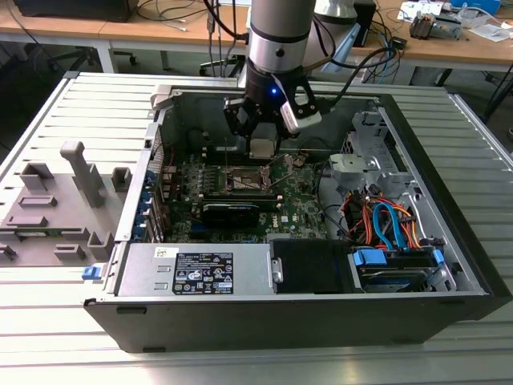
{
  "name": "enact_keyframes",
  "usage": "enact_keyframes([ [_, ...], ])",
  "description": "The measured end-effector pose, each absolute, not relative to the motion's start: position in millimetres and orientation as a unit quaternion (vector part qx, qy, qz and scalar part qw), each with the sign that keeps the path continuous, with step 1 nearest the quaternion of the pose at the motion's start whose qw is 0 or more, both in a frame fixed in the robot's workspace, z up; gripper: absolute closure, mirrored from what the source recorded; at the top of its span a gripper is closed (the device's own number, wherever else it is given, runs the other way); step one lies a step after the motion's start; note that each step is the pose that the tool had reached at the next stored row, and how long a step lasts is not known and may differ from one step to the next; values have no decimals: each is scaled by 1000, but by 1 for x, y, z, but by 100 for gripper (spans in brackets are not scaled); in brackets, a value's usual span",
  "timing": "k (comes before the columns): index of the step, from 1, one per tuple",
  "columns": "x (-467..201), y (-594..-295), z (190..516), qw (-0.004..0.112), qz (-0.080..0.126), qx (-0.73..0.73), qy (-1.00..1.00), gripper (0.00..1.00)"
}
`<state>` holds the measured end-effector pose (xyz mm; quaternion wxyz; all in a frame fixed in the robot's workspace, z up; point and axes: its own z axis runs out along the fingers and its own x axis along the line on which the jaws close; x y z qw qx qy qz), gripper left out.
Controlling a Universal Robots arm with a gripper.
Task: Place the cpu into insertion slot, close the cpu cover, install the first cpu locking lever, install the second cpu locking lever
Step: 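Place the cpu into insertion slot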
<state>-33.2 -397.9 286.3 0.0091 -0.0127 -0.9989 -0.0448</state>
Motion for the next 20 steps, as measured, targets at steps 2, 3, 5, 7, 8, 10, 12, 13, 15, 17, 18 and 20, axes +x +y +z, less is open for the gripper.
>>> enact_keyframes([
  [2,-34,-398,286,9,-45,-13,-999,45],
  [3,-35,-398,285,9,-45,-13,-999,45],
  [5,-36,-398,285,9,-45,-13,-999,45],
  [7,-36,-398,285,9,-45,-13,-999,45],
  [8,-36,-398,284,9,-45,-13,-999,45],
  [10,-36,-398,284,9,-45,-13,-999,45],
  [12,-36,-398,284,9,-45,-13,-999,45],
  [13,-36,-398,283,9,-45,-13,-999,45],
  [15,-36,-398,283,9,-45,-13,-999,45],
  [17,-36,-398,283,9,-45,-13,-999,45],
  [18,-36,-398,282,9,-45,-13,-999,45],
  [20,-36,-399,282,9,-45,-13,-999,45],
])
